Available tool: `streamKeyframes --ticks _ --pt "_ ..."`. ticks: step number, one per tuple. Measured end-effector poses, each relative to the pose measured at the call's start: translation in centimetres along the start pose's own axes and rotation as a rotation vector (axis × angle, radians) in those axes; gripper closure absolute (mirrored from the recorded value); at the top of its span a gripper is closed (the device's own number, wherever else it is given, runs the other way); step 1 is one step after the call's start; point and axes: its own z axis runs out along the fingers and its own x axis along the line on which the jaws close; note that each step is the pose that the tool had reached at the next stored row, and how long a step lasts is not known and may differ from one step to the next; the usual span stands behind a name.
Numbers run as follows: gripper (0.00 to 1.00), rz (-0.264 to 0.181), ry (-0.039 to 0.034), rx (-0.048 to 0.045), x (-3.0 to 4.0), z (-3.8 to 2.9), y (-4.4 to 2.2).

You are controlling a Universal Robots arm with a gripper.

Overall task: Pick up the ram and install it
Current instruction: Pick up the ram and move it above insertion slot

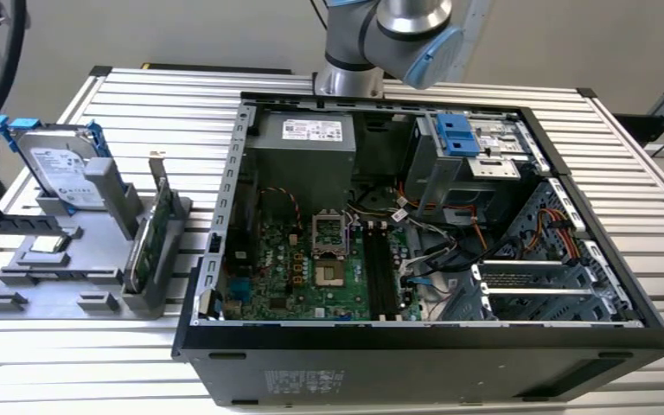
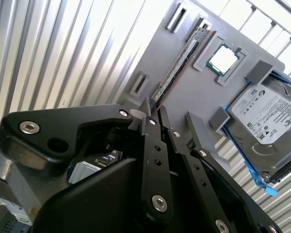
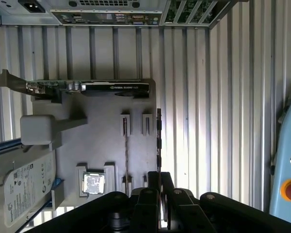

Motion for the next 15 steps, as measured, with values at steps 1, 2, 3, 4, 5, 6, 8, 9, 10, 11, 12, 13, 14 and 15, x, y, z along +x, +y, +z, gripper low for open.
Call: streamKeyframes --ticks 1,2,3,4,5,6,8,9,10,11,12,13,14,15 --pt "1.00 0.000 0.0000 0.0000 0.00 -0.04 0.00" --pt "1.00 0.000 -0.0001 0.0001 0.00 -0.10 -0.01" --pt "1.00 0.000 0.0001 -0.0001 0.00 -0.14 -0.01" --pt "1.00 0.000 -0.0001 0.0001 0.00 -0.21 -0.01" --pt "1.00 0.000 0.0001 0.0000 -0.01 -0.24 -0.01" --pt "1.00 0.000 -0.0001 0.0003 -0.01 -0.30 -0.01" --pt "1.00 0.000 0.0000 0.0002 -0.02 -0.39 0.00" --pt "1.00 0.000 0.0000 0.0002 -0.02 -0.43 0.01" --pt "1.00 0.000 0.0000 0.0002 -0.03 -0.48 0.00" --pt "1.00 0.000 0.0000 0.0002 -0.03 -0.53 0.00" --pt "1.00 0.000 0.0000 0.0003 -0.03 -0.59 0.00" --pt "1.00 0.000 0.0000 0.0003 -0.04 -0.63 0.01" --pt "1.00 0.000 0.0000 0.0003 -0.04 -0.69 0.00" --pt "1.00 0.000 0.0000 0.0004 -0.04 -0.75 0.01"
